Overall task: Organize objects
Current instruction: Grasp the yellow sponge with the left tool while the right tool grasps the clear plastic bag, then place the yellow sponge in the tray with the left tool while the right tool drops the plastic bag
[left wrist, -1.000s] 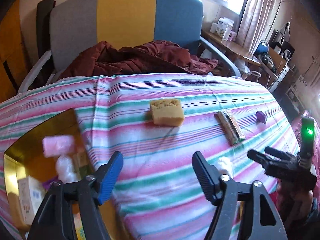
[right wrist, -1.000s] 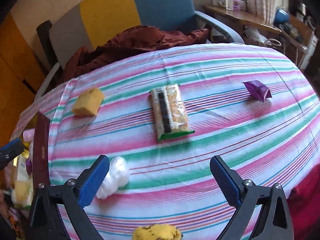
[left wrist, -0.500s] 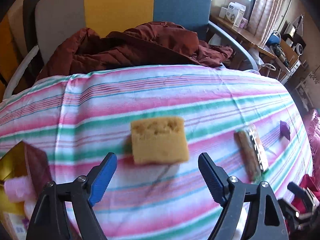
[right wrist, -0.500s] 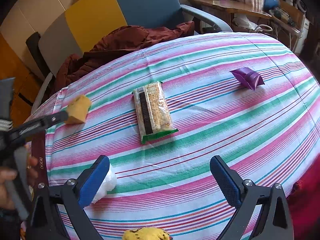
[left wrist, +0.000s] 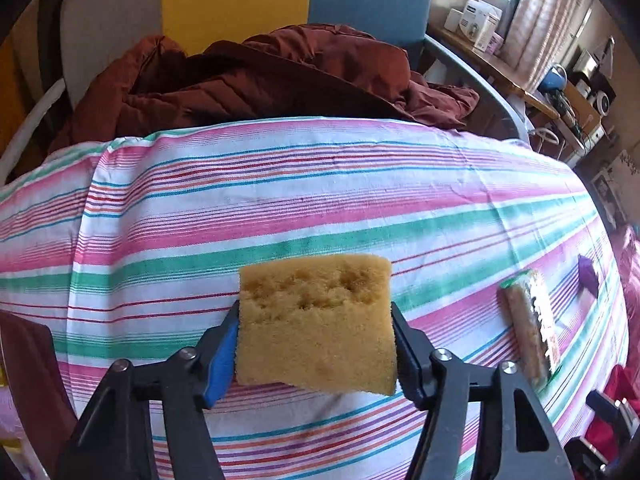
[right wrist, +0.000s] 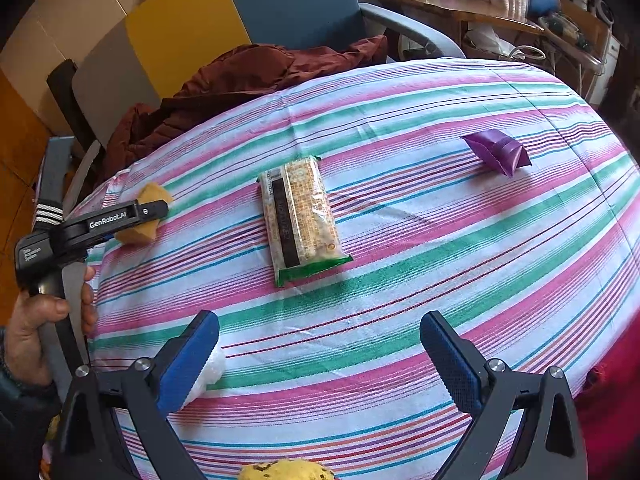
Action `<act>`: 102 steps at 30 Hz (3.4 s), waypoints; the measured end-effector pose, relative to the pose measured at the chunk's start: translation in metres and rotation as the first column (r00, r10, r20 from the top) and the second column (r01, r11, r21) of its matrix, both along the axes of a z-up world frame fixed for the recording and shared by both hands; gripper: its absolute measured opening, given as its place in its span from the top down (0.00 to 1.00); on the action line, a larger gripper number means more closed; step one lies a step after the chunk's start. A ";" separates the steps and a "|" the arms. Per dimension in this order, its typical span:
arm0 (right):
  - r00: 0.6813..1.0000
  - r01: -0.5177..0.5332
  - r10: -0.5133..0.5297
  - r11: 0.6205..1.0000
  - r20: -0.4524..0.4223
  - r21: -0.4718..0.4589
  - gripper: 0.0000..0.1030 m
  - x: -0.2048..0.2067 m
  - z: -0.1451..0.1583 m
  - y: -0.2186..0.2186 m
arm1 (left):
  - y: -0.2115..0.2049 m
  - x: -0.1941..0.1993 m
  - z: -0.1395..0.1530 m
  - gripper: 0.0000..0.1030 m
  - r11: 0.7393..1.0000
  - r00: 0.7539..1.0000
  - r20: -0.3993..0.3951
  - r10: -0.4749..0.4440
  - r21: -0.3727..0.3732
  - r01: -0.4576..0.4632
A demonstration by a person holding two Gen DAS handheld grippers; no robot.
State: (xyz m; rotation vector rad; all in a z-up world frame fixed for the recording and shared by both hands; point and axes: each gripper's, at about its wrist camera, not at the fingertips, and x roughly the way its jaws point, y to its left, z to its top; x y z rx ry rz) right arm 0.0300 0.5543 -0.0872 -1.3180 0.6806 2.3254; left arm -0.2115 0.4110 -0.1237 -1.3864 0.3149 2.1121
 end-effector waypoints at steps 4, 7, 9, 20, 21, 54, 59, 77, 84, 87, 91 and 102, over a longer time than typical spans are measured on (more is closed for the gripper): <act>0.994 -0.099 0.098 0.995 -0.052 -0.015 0.02 -0.006 0.006 -0.016 | -0.006 0.006 0.001 0.38 1.000 1.000 -0.007 -0.010 -0.006 0.010; 0.975 -0.212 0.209 0.977 -0.072 -0.026 0.02 -0.012 0.008 -0.037 | -0.018 0.013 0.007 0.38 1.000 1.000 0.000 0.014 0.007 -0.014; 0.964 -0.262 0.259 0.965 -0.059 -0.034 0.05 -0.018 0.004 -0.049 | -0.027 0.019 0.012 0.38 1.000 1.000 -0.008 0.023 0.015 -0.022; 0.931 -0.362 0.361 0.932 0.058 0.007 0.55 -0.041 -0.028 -0.092 | -0.065 0.067 0.061 0.38 0.997 0.999 -0.049 -0.011 0.076 0.014; 0.927 -0.372 0.371 0.928 0.050 0.008 0.56 -0.040 -0.027 -0.094 | -0.069 0.071 0.065 0.38 0.996 0.999 -0.049 -0.012 0.088 0.016; 0.821 -0.536 0.562 0.819 -0.103 0.205 0.56 -0.026 0.042 -0.211 | -0.318 0.170 0.124 0.38 0.943 0.902 -0.287 0.322 0.181 -0.279; 0.773 -0.586 0.619 0.781 -0.142 0.216 0.56 -0.027 0.058 -0.255 | -0.342 0.173 0.121 0.38 0.929 0.889 -0.284 0.359 0.195 -0.314; 0.684 -0.676 0.713 0.699 -0.155 0.232 0.56 -0.066 0.078 -0.340 | -0.407 0.169 0.117 0.38 0.869 0.846 -0.233 0.479 0.259 -0.421; 0.670 -0.691 0.730 0.680 -0.135 0.246 0.56 -0.084 0.073 -0.357 | -0.423 0.151 0.119 0.38 0.857 0.827 -0.250 0.503 0.265 -0.441; 0.678 -0.687 0.726 0.681 -0.112 0.255 0.56 -0.091 0.067 -0.359 | -0.424 0.138 0.123 0.37 0.857 0.821 -0.266 0.505 0.262 -0.443; 0.693 -0.678 0.715 0.691 -0.096 0.252 0.54 -0.098 0.059 -0.357 | -0.422 0.116 0.125 0.37 0.865 0.820 -0.284 0.496 0.246 -0.438; 0.726 -0.653 0.684 0.720 -0.077 0.235 0.29 -0.099 0.043 -0.345 | -0.405 0.051 0.105 0.18 0.878 0.829 -0.289 0.478 0.152 -0.453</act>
